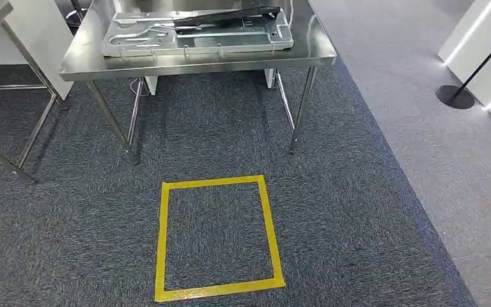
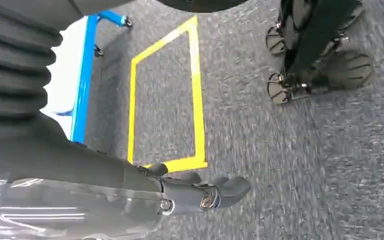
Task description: Take the parts from the cabinet and place them on the table.
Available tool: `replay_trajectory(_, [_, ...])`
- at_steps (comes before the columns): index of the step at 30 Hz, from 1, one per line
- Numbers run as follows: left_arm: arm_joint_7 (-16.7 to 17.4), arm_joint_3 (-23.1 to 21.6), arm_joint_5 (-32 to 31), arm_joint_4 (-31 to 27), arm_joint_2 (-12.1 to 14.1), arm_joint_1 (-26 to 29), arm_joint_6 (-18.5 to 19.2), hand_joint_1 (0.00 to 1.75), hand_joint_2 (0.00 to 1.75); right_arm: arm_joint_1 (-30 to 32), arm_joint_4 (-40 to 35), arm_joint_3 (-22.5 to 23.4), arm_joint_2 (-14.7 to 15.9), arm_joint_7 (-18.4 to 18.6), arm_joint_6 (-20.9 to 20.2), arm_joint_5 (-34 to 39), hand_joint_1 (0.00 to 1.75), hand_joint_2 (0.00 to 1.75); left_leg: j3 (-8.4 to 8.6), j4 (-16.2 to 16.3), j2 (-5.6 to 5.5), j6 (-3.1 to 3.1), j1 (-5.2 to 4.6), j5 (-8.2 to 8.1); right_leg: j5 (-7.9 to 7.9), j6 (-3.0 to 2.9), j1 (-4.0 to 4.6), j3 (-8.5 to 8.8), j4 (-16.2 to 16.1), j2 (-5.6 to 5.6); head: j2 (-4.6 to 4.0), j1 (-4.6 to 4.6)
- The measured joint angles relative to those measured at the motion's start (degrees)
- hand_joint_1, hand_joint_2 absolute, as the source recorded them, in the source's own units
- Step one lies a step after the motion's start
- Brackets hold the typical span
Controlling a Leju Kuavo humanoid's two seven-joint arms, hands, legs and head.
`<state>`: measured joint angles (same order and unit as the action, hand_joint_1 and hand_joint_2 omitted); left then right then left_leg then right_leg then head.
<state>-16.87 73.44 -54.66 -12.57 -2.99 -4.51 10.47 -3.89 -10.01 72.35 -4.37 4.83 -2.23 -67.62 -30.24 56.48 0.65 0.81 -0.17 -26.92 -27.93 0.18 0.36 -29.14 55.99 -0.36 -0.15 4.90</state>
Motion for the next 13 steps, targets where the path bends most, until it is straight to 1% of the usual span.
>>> replay_trajectory(1, [-0.09,0.07,0.07,0.00,0.00,-0.01,-0.11,0.00,1.75,-0.01,0.00,0.00,0.00,0.00,0.00,-0.05,0.00,0.00,0.00,0.00,0.00,-0.05,0.01,0.03,0.00,-0.04,0.01,-0.05,0.06,0.00,0.00,0.00])
replay_trajectory(2, [-0.13,0.15,0.30,0.00,0.00,0.02,-0.28,0.00,1.75,-0.01,0.00,0.00,0.00,-0.06,0.02,-0.15,0.00,1.75,0.01,0.00,0.00,-0.08,0.01,0.05,-0.01,-0.05,0.01,-0.06,0.10,-0.01,0.00,0.00])
replay_trajectory(7, [0.59,0.96,1.99,0.00,0.00,0.09,-0.59,0.00,1.75,0.01,0.00,-0.42,0.00,0.20,0.39,-0.53,0.00,1.75,-0.02,0.00,-0.01,-0.18,0.03,0.11,0.02,-0.12,0.01,-0.13,0.21,-0.01,0.02,0.00])
replay_trajectory(9, [1.16,-0.35,3.43,0.00,0.04,0.36,-0.68,0.00,1.75,0.25,-0.09,-2.37,0.00,0.61,1.05,0.72,0.00,1.75,-0.02,0.01,-0.01,-0.18,0.17,0.12,0.02,-0.12,-0.01,-0.14,0.22,0.00,0.00,0.00])
replay_trajectory(10, [1.38,-1.29,4.24,0.00,0.07,0.53,-0.81,0.00,0.00,0.39,-0.11,-3.52,0.00,0.72,1.11,1.69,0.00,1.75,-0.02,0.01,-0.01,-0.18,0.17,0.12,0.02,-0.12,-0.02,-0.13,0.22,0.00,0.00,0.00])
replay_trajectory(11, [1.66,-2.17,5.12,0.00,0.13,0.71,-0.98,0.00,0.00,0.52,-0.18,-4.57,0.00,0.74,1.11,2.71,0.00,0.00,-0.02,0.02,-0.01,-0.18,0.17,0.12,0.02,-0.12,-0.02,-0.14,0.22,0.00,0.00,0.00])
replay_trajectory(13, [2.19,-3.87,6.78,-0.02,0.26,1.05,-1.16,0.00,0.00,0.81,-0.46,-6.39,0.00,0.72,1.13,4.83,0.00,0.00,-0.03,0.04,-0.01,-0.18,0.17,0.11,0.02,-0.11,-0.03,-0.14,0.22,0.00,0.00,0.00])
